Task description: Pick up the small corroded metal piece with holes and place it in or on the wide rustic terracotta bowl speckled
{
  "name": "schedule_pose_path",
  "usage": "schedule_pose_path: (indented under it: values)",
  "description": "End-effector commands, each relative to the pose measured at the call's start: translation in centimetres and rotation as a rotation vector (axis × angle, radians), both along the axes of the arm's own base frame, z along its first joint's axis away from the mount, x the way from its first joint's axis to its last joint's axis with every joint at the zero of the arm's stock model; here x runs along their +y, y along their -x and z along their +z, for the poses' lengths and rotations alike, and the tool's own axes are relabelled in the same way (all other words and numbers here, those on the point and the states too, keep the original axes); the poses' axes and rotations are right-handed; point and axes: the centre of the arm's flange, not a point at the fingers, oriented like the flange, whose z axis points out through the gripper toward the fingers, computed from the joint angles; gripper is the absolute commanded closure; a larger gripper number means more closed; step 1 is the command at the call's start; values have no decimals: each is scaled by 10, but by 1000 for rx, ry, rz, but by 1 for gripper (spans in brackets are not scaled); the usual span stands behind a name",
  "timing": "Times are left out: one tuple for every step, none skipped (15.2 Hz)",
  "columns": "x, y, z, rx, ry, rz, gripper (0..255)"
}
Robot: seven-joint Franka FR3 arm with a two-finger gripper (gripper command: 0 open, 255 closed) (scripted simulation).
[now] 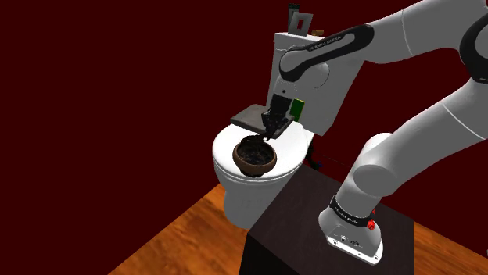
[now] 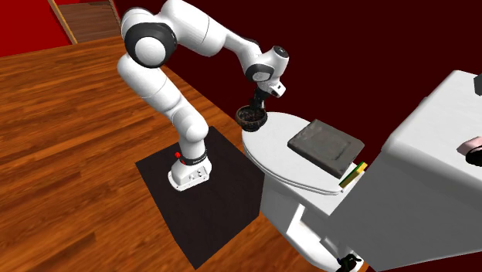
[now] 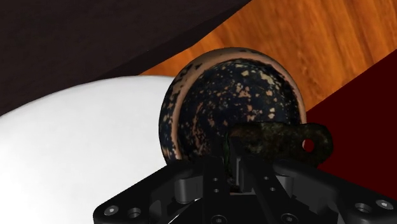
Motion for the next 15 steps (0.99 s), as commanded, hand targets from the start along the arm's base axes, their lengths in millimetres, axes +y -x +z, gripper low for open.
schedule_pose_path:
  values:
    - [0, -1, -11, 0, 0, 0, 255]
    - [0, -1, -16, 0, 0, 0, 255]
    - [0, -1, -21, 0, 0, 0, 255]
    - [0, -1, -26, 0, 0, 0, 255]
    - [0, -1, -32, 0, 0, 0, 255]
    - [0, -1, -37, 0, 0, 0, 255]
    - [0, -1, -42, 0, 0, 0, 255]
    - [0, -1, -45, 0, 0, 0, 255]
    - [0, -1, -45, 0, 0, 0, 255]
    - [0, -1, -45, 0, 0, 0, 255]
    - [0, -1, -45, 0, 0, 0, 255]
    - [0, -1, -45, 0, 0, 0, 255]
    - [0, -1, -45, 0, 0, 0, 255]
    - [0, -1, -45, 0, 0, 0, 255]
    - [0, -1, -45, 0, 0, 0, 255]
